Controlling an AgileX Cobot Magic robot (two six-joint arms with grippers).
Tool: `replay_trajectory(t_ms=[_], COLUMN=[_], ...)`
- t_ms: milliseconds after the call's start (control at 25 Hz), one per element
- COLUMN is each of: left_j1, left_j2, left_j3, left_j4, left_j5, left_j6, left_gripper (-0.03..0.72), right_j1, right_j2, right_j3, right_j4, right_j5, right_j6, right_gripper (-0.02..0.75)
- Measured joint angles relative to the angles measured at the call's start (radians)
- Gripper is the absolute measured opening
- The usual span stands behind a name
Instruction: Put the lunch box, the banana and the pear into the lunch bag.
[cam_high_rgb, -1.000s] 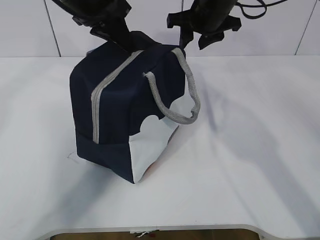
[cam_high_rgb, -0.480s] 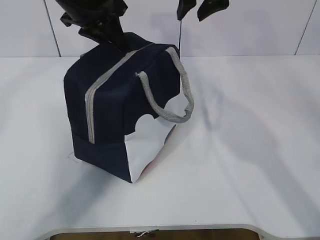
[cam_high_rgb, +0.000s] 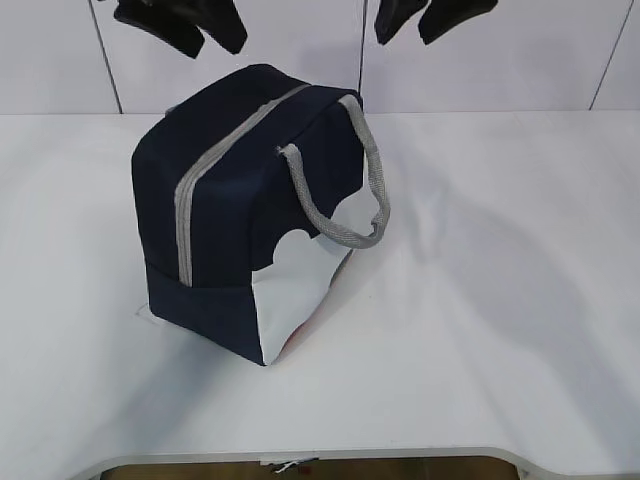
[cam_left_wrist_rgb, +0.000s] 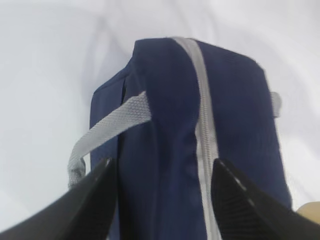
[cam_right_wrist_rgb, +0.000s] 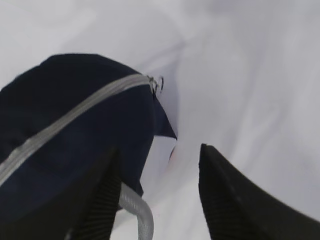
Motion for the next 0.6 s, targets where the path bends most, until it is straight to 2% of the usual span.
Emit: replay_trajectory(t_ms=[240,600], left_j1=[0.0,0.0], left_j2=[-0.104,-0.403], left_j3=[0.029,0.327], left_j4=[0.044,0.166], left_j5=[0.0,0.002], left_j6=[0.0,-0.004], left_gripper=[0.435,0.431], right_j1=[0.0,0.0], right_j2=[-0.173,-0.466], right_j3=[0.206,0.471], right_j4=[-0.034,-0.096], right_j5=[0.0,0.0], right_j6=[-0.024,-0.035], right_gripper=[0.411,0.411])
